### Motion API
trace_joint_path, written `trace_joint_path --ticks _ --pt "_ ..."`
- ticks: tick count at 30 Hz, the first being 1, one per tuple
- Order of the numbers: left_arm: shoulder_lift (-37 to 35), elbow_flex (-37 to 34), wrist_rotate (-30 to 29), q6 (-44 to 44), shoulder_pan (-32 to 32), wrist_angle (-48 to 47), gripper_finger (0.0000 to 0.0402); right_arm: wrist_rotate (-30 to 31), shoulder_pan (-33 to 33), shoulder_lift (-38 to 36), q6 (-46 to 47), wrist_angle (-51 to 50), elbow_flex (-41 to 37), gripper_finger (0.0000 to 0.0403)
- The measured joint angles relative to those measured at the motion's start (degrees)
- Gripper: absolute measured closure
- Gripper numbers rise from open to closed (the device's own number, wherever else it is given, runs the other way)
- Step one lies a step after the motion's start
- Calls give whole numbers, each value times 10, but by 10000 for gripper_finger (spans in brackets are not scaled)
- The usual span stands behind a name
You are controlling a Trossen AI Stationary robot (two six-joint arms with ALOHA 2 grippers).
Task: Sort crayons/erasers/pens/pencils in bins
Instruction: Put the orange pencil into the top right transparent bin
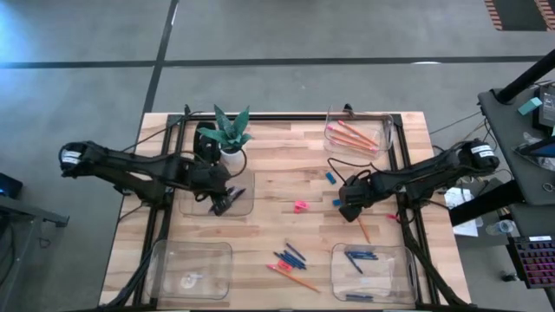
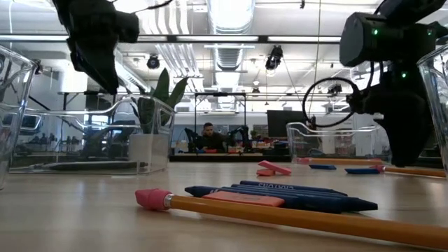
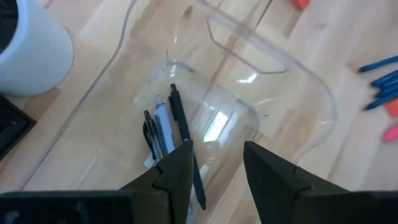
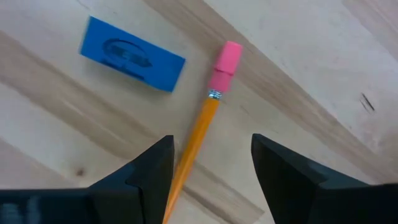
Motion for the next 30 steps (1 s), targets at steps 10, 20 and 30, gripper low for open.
trace_joint_path --ticks 10,20,30 --pt "-61 0 -30 -14 0 7 274 -11 0 54 -38 12 3 271" --pt "-82 0 -75 -14 0 34 274 -16 0 67 -100 27 2 374" --pt "-78 -1 -109 -9 0 115 274 -13 0 18 -149 20 6 388"
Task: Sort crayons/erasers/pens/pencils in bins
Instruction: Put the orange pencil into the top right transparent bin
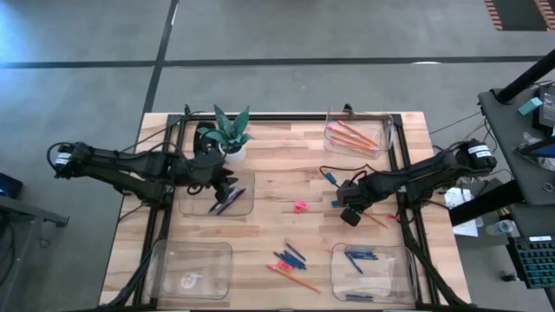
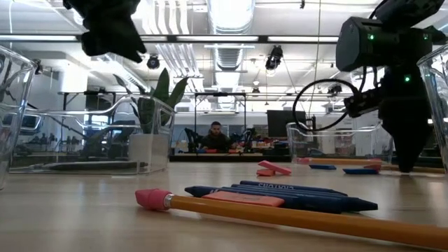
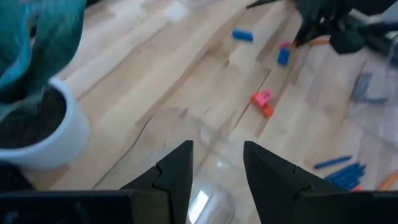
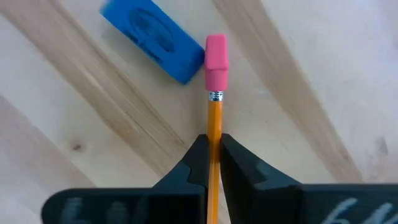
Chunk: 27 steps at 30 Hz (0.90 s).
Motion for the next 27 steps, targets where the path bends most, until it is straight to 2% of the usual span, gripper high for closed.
trace_joint_path --ticks 5,11,14,21,24,27 --pt "6 -1 -19 37 0 74 274 66 -3 -54 -44 2 21 388" --pt "20 -6 -19 74 0 184 274 211 -16 -102 -144 4 63 389" --pt "25 -7 -19 76 0 210 274 282 -37 -120 -206 6 84 389" --pt "38 -8 -18 77 0 220 274 434 -123 -144 -342 14 128 390" --pt "47 -8 -18 77 0 221 274 471 -173 -146 -386 43 132 390" --pt "59 -8 -18 77 0 221 274 478 -228 -137 -428 83 126 390"
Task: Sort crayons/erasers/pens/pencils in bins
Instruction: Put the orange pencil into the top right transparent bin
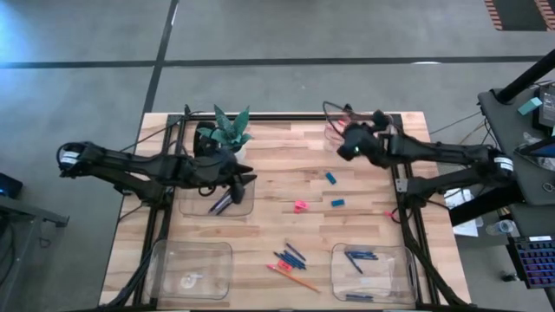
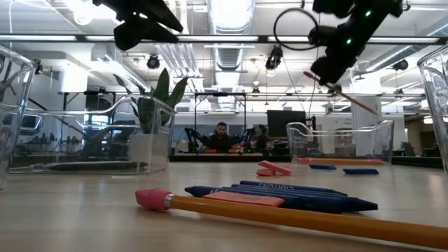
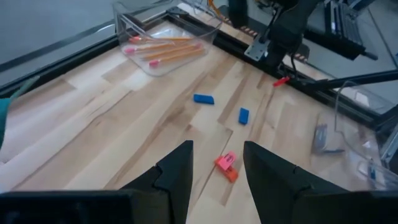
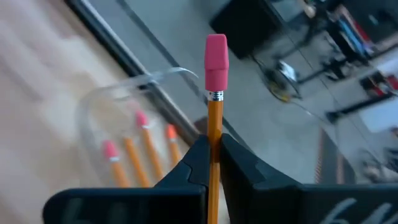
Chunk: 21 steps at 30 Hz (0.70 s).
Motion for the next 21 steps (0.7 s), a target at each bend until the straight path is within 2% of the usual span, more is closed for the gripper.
trace_joint_path --ticks 6,8,15,21 --pt "23 0 0 0 0 0 274 -14 -109 48 -44 48 -4 390" --pt "29 0 0 0 0 -1 274 -52 -143 67 -63 72 -4 390" --pt "38 0 11 0 0 -1 274 -241 -240 126 -105 135 -3 390" --pt "34 0 14 10 0 -1 274 -312 -275 147 -101 94 4 390"
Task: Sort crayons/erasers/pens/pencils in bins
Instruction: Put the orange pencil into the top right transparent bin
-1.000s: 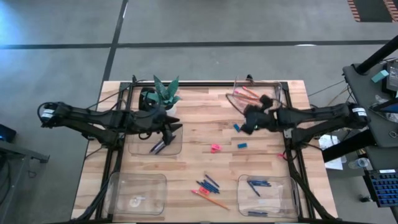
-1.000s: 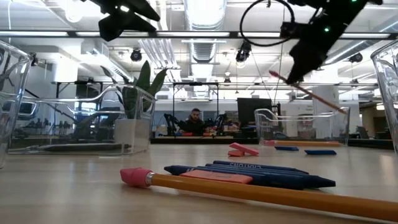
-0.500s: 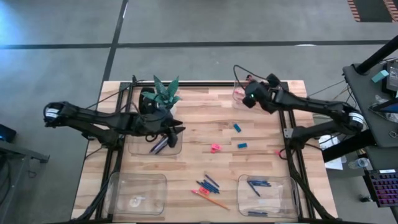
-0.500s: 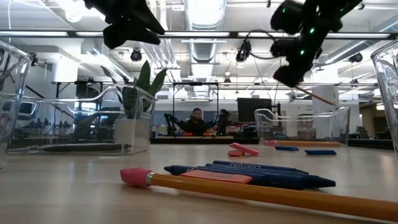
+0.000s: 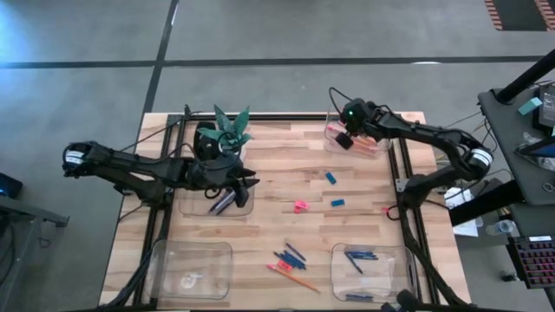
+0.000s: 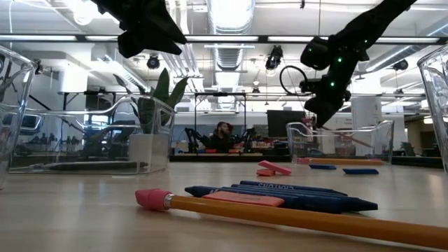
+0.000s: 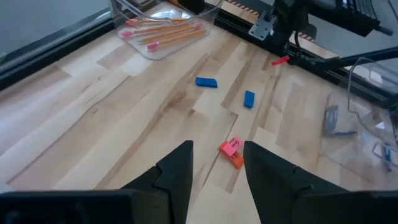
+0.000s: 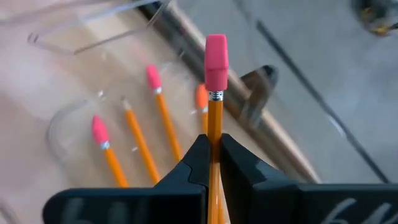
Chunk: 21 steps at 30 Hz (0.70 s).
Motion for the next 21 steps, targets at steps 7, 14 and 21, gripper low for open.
trace_joint_path --ticks 7,14,21 --pt "0 0 0 18 0 1 274 -33 -16 13 -10 -15 0 390" --pt "0 0 0 18 0 0 274 -63 -21 45 -11 -14 0 390" --pt "0 0 0 18 0 0 274 -65 -21 78 -9 -11 0 390"
